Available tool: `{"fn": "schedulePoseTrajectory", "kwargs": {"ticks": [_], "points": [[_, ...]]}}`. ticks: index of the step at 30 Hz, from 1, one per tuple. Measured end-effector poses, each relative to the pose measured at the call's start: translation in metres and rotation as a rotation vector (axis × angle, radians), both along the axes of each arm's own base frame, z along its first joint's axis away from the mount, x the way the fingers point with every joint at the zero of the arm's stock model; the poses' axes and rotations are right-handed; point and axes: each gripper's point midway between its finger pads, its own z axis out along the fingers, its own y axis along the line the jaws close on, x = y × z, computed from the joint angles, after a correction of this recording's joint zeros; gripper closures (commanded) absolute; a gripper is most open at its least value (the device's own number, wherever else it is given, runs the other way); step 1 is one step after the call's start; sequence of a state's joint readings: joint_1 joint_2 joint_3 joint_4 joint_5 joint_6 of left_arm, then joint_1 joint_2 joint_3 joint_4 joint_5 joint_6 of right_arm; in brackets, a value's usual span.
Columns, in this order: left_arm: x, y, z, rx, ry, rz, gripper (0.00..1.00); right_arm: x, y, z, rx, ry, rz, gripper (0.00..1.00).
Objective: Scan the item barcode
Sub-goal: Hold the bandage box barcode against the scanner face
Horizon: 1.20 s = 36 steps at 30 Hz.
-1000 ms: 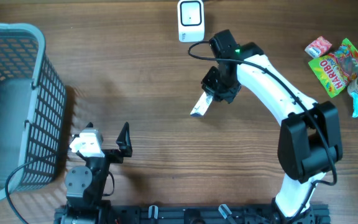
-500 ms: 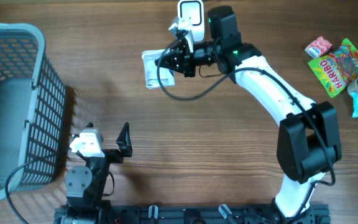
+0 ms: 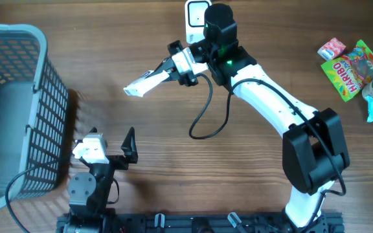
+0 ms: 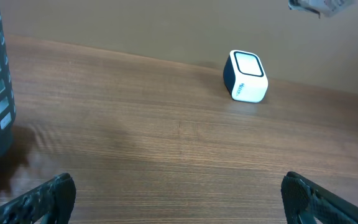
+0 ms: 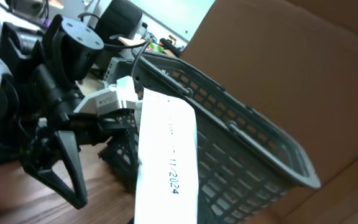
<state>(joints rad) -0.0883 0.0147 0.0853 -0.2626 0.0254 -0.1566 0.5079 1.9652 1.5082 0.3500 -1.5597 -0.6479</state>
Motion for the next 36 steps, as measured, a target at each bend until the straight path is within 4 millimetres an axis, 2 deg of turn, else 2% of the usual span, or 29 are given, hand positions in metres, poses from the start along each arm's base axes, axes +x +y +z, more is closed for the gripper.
{"fn": "schedulePoseTrajectory", "kwargs": {"ticks": [3,5,7,8,11,14,16,18,21,23,24,26,28,29,31,32,35,36], "points": [[0.0,0.0,0.0,0.0,0.0,0.0,0.0,0.001,0.0,0.003,-0.079,0.147,-0.001,0.96],[0.0,0.0,0.0,0.0,0.0,0.0,0.0,0.006,-0.005,-0.001,-0.236,0.444,-0.017,0.96],[0.0,0.0,0.0,0.0,0.0,0.0,0.0,0.02,-0.025,-0.024,-0.33,0.657,-0.07,0.96],[0.0,0.0,0.0,0.0,0.0,0.0,0.0,0.029,-0.046,-0.046,-0.343,0.725,-0.119,0.96],[0.0,0.0,0.0,0.0,0.0,0.0,0.0,0.053,-0.098,-0.1,-0.304,0.77,-0.246,0.96],[0.0,0.0,0.0,0.0,0.0,0.0,0.0,0.062,-0.107,-0.122,-0.269,0.706,-0.274,0.96],[0.0,0.0,0.0,0.0,0.0,0.0,0.0,0.063,-0.103,-0.123,-0.264,0.684,-0.265,0.96],[0.0,0.0,0.0,0.0,0.0,0.0,0.0,0.068,-0.1,-0.115,-0.296,0.772,-0.26,0.96],[0.0,0.0,0.0,0.0,0.0,0.0,0.0,0.088,-0.109,-0.094,-0.421,1.188,-0.283,0.96],[0.0,0.0,0.0,0.0,0.0,0.0,0.0,0.115,-0.12,-0.076,-0.457,1.624,-0.338,0.96],[0.0,0.0,0.0,0.0,0.0,0.0,0.0,0.131,-0.124,-0.072,-0.441,1.901,-0.35,0.96],[0.0,0.0,0.0,0.0,0.0,0.0,0.0,0.155,-0.127,-0.074,-0.355,2.246,-0.359,0.95],[0.0,0.0,0.0,0.0,0.0,0.0,0.0,0.195,-0.137,-0.096,-0.117,2.61,-0.44,0.96],[0.0,0.0,0.0,0.0,0.0,0.0,0.0,0.208,-0.145,-0.12,-0.002,2.78,-0.516,0.96],[0.0,0.0,0.0,0.0,0.0,0.0,0.0,0.225,-0.165,-0.151,0.219,2.953,-0.653,0.95],[0.0,0.0,0.0,0.0,0.0,0.0,0.0,0.232,-0.173,-0.158,0.306,2.973,-0.703,0.95],[0.0,0.0,0.0,0.0,0.0,0.0,0.0,0.253,-0.189,-0.153,0.514,2.978,-0.807,0.95],[0.0,0.0,0.0,0.0,0.0,0.0,0.0,0.255,-0.19,-0.151,-0.532,-2.957,0.835,0.95]]}}
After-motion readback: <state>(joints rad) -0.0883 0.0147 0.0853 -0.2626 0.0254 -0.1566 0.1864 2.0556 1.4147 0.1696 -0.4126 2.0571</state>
